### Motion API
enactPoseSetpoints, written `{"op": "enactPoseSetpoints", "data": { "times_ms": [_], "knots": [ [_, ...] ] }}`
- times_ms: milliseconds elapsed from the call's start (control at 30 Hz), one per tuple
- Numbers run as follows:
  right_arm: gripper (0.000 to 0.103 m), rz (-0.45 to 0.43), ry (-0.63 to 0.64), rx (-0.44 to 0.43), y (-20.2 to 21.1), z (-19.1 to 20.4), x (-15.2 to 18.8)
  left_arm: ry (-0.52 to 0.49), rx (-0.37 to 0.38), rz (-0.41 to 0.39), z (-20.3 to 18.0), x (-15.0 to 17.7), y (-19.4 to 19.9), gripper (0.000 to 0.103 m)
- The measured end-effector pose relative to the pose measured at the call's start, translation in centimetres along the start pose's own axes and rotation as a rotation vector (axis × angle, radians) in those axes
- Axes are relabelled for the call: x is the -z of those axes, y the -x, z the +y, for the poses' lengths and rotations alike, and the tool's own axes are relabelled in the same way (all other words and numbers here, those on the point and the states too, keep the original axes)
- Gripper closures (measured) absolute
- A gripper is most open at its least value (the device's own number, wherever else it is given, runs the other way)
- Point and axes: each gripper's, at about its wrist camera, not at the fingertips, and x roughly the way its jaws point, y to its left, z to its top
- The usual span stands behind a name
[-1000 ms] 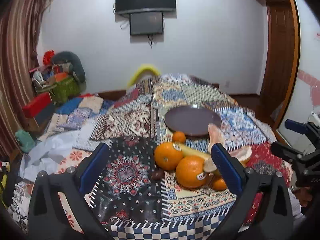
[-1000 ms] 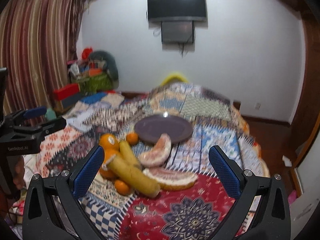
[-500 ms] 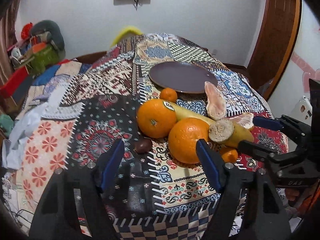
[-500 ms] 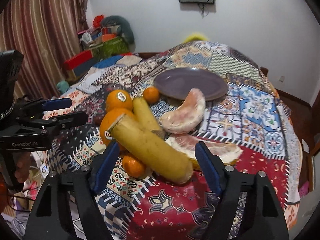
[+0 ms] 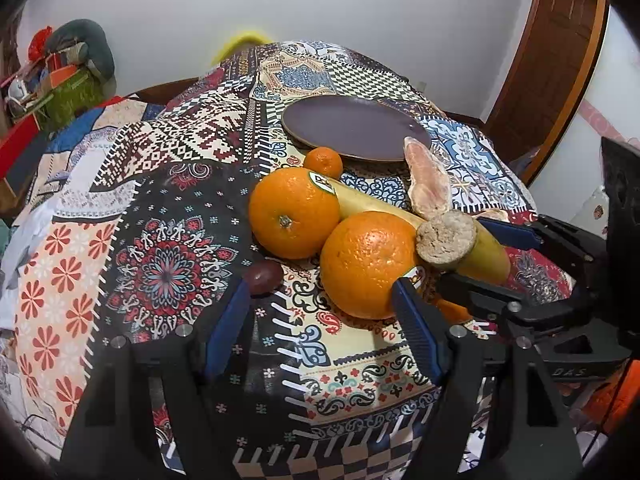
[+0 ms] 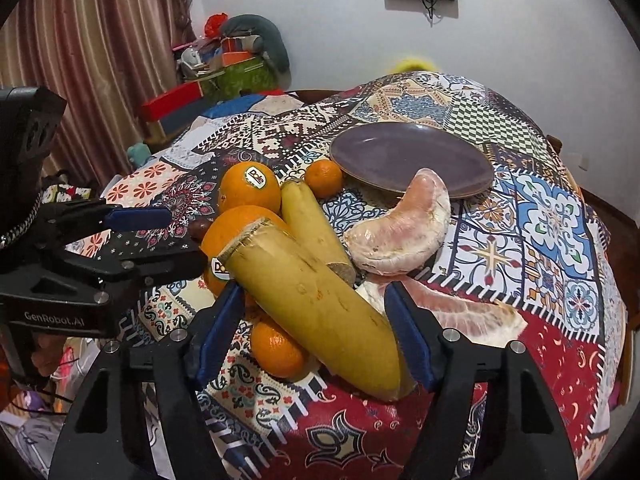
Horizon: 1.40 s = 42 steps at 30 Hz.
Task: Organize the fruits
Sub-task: 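Close the right tool on the yellow cylindrical fruit while the left tool approaches a large Dole orange, then grasp the large Dole orange with the left tool while the right tool lifts the yellow fruit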
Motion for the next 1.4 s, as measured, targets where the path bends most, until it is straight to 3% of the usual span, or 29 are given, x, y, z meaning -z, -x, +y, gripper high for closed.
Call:
{"op": "enactPoseSetpoints", "data": {
  "times_ms": [233, 333, 467, 833, 1400],
  "knots": [
    [0.046, -0.002, 0.008, -0.003, -0.3, -0.5, -0.1, -0.007, -0.013, 0.023, -0.4, -0.1, -0.1, 0.028],
    [0.061, 0.002, -0.051, -0.01, 0.0, -2.1, 0.0, -0.014, -0.01, 0.043, -0.8, -0.1, -0.3, 0.028],
    [0.066, 0.011, -0.131, -0.05, 0.4, -3.9, 0.5, -0.026, -0.007, 0.052, -1.6, -0.2, -0.6, 0.028],
    [0.067, 0.032, -0.175, -0.04, 2.5, -4.8, 2.0, -0.039, 0.007, 0.061, -4.0, -1.2, -2.1, 0.028],
    [0.065, 0.058, -0.137, -0.03, 1.5, -3.9, 2.1, -0.03, -0.076, 0.054, -4.6, -1.5, -3.9, 0.031]
  ]
}}
